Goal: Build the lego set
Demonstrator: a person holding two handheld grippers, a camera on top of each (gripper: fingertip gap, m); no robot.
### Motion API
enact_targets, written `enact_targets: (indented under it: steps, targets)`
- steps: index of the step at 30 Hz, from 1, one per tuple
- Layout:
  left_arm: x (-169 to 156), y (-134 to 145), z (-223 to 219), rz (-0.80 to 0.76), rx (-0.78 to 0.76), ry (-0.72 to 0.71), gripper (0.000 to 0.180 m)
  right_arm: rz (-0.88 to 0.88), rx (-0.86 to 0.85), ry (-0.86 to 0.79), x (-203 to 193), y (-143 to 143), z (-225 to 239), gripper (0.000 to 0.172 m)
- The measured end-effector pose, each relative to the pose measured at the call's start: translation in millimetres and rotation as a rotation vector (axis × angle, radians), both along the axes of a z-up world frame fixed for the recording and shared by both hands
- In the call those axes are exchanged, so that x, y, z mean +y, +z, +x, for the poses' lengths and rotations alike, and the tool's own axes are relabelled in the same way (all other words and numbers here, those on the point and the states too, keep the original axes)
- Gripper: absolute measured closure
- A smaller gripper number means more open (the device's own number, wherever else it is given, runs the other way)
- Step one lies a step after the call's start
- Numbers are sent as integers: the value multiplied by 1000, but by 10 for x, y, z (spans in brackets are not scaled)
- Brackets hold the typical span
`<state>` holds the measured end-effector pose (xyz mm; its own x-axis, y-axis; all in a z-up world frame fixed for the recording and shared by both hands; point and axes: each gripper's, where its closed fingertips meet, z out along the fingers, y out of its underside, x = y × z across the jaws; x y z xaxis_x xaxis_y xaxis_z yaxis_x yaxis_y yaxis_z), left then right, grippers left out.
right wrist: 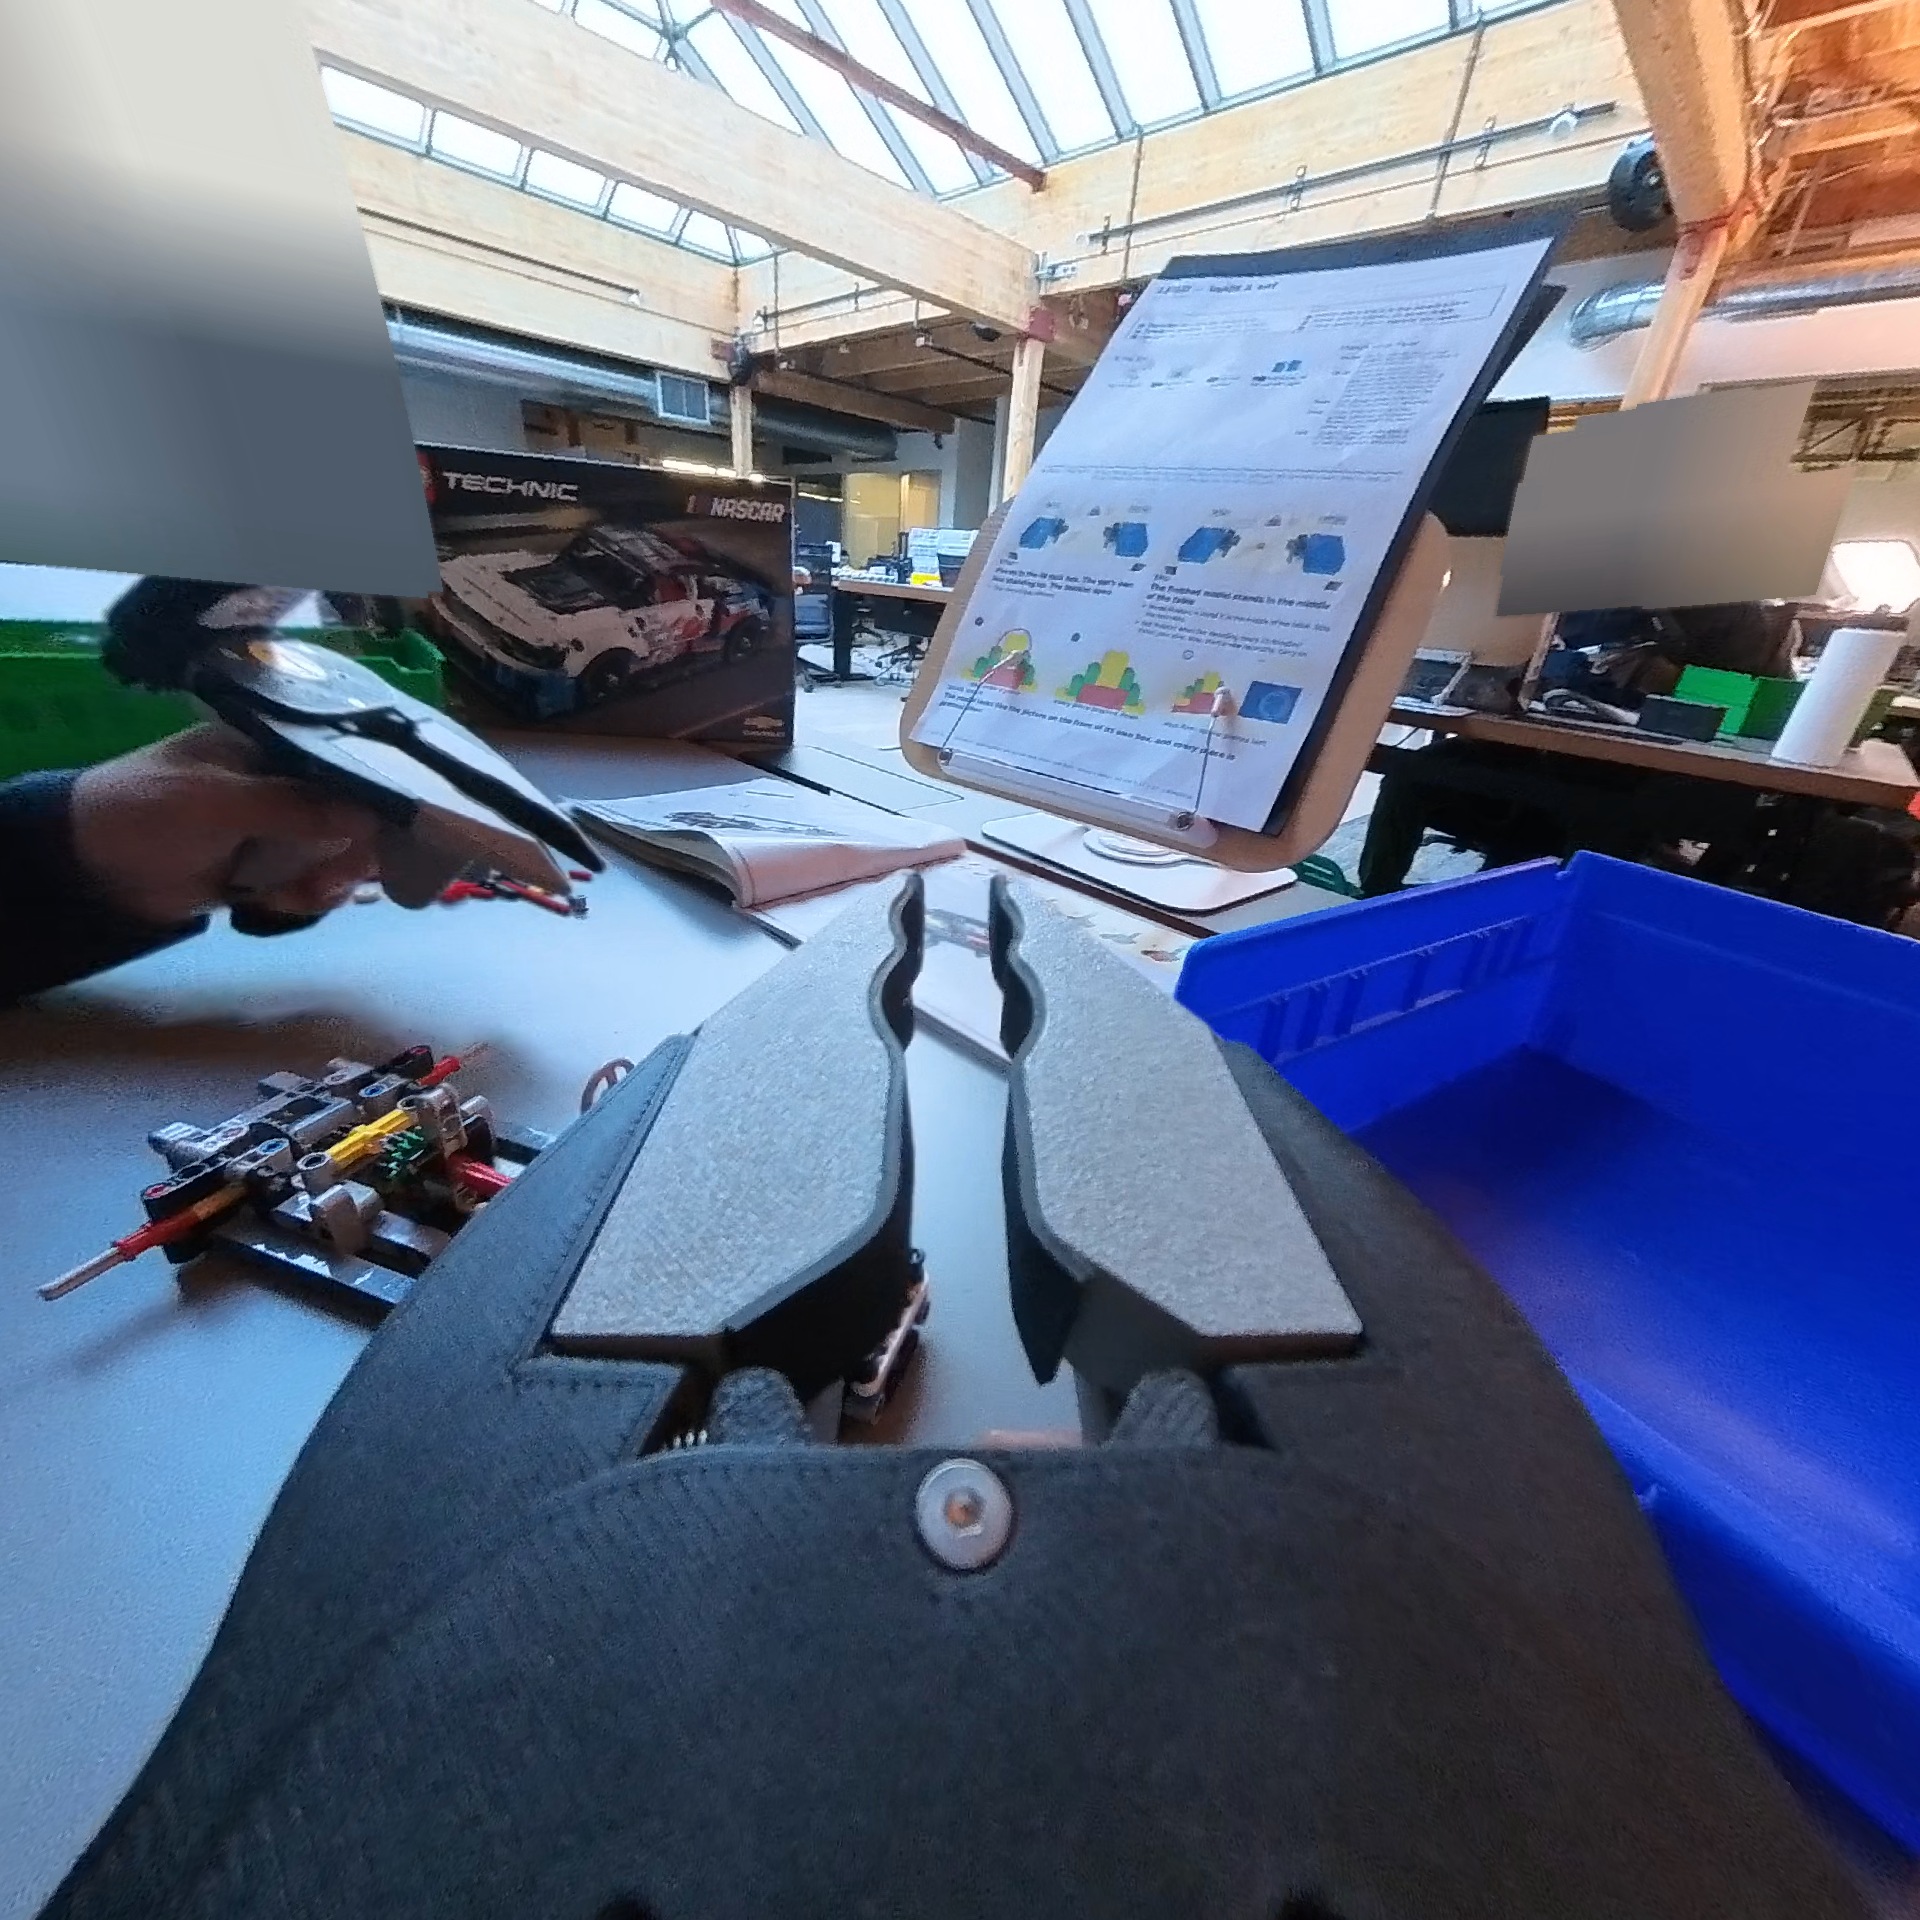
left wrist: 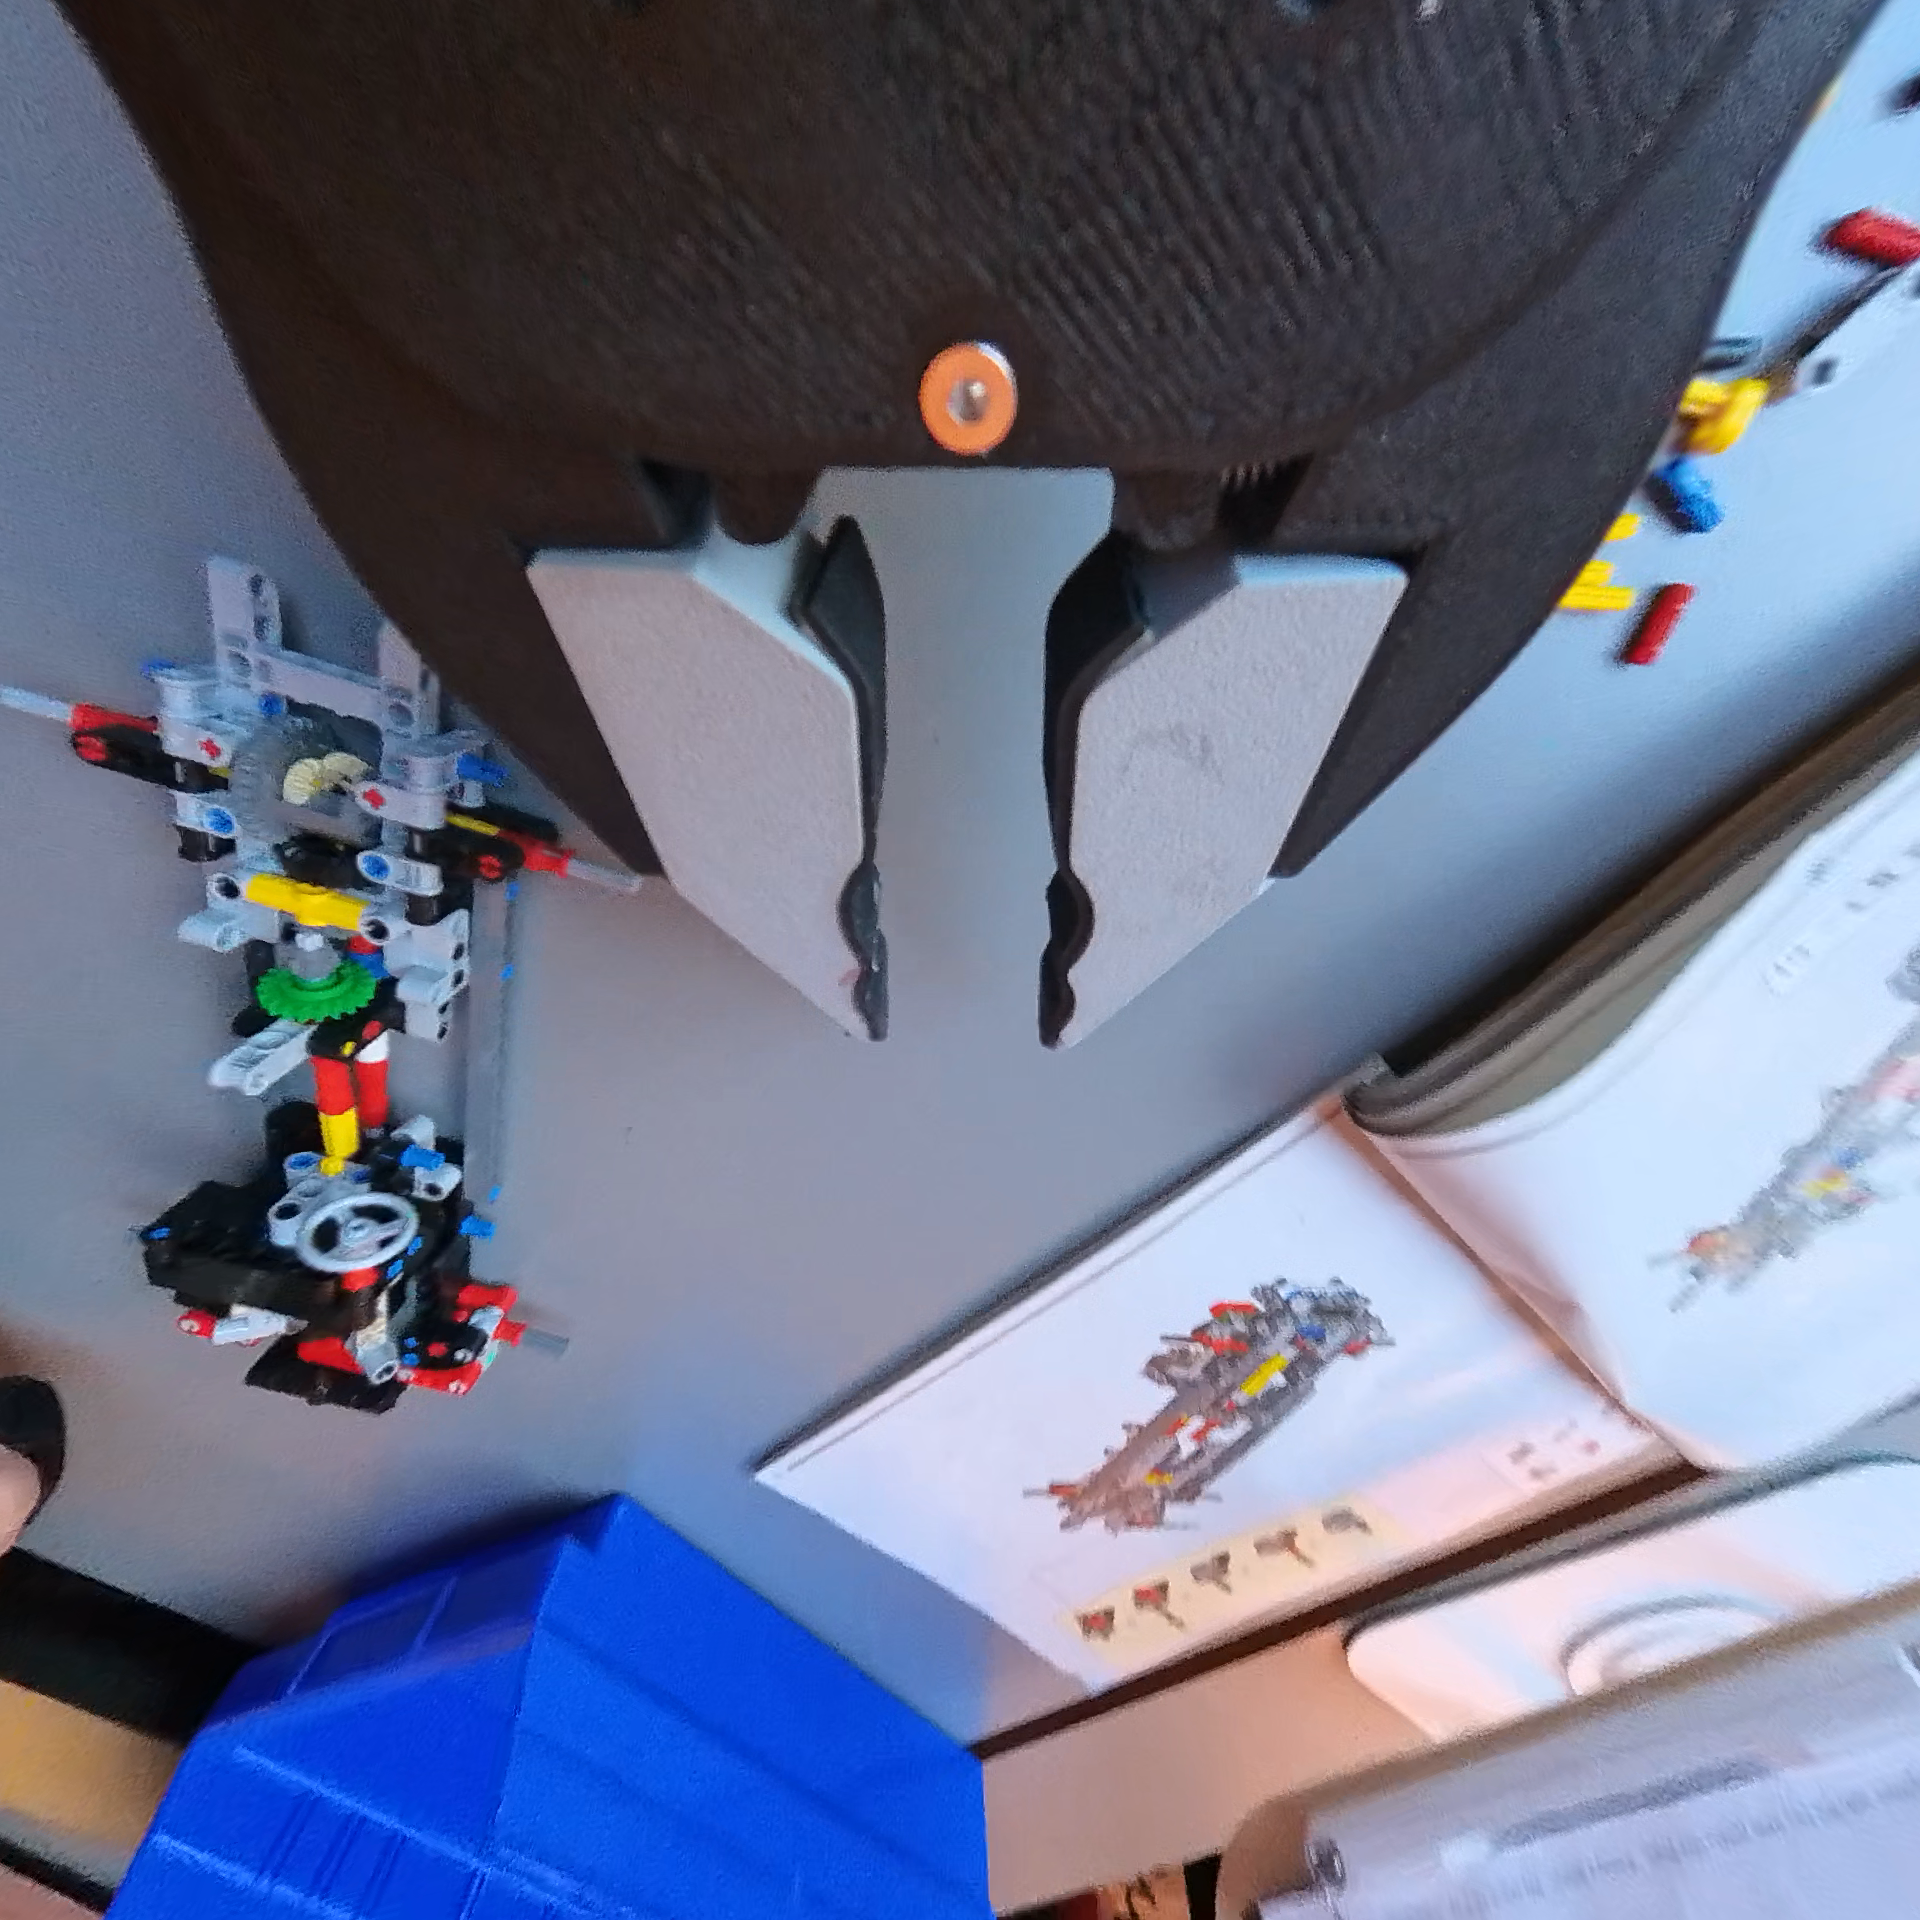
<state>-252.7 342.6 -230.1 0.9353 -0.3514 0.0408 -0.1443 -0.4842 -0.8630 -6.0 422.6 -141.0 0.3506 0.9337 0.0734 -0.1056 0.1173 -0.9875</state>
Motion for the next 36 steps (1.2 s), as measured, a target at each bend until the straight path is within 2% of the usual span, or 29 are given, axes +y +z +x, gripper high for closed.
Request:
enact_targets:
  steps: [4,9,12,16,26,36]
  targets:
    - [-9,162,-143,91,119,44,161,-1,5,-49,56,7,57,166]
    - [-32,-147,-202,2,76,42,161,-43,-1,-58,120,-39,63,168]
    - [-132,-278,-51,-94,16,-73,163,-71,0,-36,110,-62,44,167]
    - [-144,-456,-92,-165,42,-57,163,-100,-5,7,67,-91,-6,167]
    - [-116,-561,-107,-208,114,-37,180,-120,-82,41,9,-219,-122,172]
    - [-111,-562,-118,-212,102,-31,180,-117,-140,43,-9,-313,-192,172]
